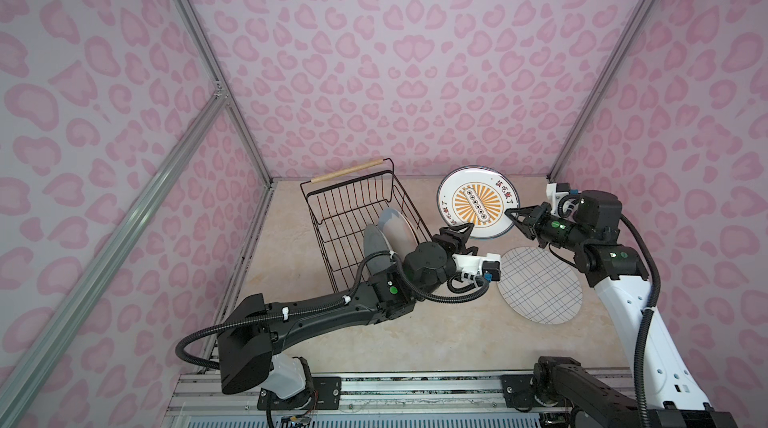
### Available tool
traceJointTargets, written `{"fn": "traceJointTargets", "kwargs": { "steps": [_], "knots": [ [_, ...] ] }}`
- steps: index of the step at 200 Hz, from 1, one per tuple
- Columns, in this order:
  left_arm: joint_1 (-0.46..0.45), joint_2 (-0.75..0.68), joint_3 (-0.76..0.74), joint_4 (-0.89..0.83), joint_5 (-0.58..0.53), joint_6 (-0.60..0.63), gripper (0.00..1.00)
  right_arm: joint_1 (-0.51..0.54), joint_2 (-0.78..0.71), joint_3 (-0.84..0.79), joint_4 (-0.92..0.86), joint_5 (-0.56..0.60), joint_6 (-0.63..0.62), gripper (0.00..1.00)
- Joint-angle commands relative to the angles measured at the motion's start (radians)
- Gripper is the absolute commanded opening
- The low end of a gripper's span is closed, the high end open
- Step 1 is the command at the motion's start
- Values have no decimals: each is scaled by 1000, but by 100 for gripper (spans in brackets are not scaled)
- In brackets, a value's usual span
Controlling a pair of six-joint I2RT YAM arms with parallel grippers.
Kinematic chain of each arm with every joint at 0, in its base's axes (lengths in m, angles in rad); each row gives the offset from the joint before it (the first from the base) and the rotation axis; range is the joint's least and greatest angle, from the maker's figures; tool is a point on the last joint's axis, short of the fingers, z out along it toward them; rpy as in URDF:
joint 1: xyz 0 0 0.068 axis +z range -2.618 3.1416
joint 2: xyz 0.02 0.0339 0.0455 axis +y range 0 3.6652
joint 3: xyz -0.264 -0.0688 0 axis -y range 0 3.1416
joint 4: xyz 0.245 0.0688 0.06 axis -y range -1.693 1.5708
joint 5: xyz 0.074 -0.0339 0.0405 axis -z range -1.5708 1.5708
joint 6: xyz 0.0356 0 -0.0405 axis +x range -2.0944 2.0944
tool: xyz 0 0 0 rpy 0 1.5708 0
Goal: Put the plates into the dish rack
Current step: 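Reach the left gripper to the upright plate's rim and grasp it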
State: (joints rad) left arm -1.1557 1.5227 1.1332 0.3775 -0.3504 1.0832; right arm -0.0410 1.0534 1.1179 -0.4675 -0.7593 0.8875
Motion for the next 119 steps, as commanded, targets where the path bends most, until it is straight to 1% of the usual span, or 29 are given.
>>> {"fn": "traceJointTargets", "kwargs": {
  "steps": [1,12,26,43,68,83,86,94,108,119],
  "knots": [
    [-4,33,33,111,-92,102,58,2,0,14,22,-23,-5,0],
    [-7,54,47,121,-118,126,52,3,0,23,10,-20,-16,0],
    [-10,79,58,145,-144,155,50,2,3,33,-11,-11,-30,0],
    [-13,102,71,162,-166,177,44,3,2,37,-17,-11,-33,0],
    [-15,136,99,189,-210,197,38,4,0,51,-40,-2,-48,0],
    [-15,158,117,203,-234,213,37,5,2,56,-46,1,-51,0],
    [-16,162,120,205,-237,215,33,7,2,55,-46,2,-50,0],
    [-16,172,129,210,-246,222,30,9,0,56,-46,6,-51,0],
    [-17,190,145,213,-266,225,21,13,1,55,-48,9,-52,0],
    [-18,200,155,222,-281,224,17,14,0,55,-49,12,-54,0]
  ]
}}
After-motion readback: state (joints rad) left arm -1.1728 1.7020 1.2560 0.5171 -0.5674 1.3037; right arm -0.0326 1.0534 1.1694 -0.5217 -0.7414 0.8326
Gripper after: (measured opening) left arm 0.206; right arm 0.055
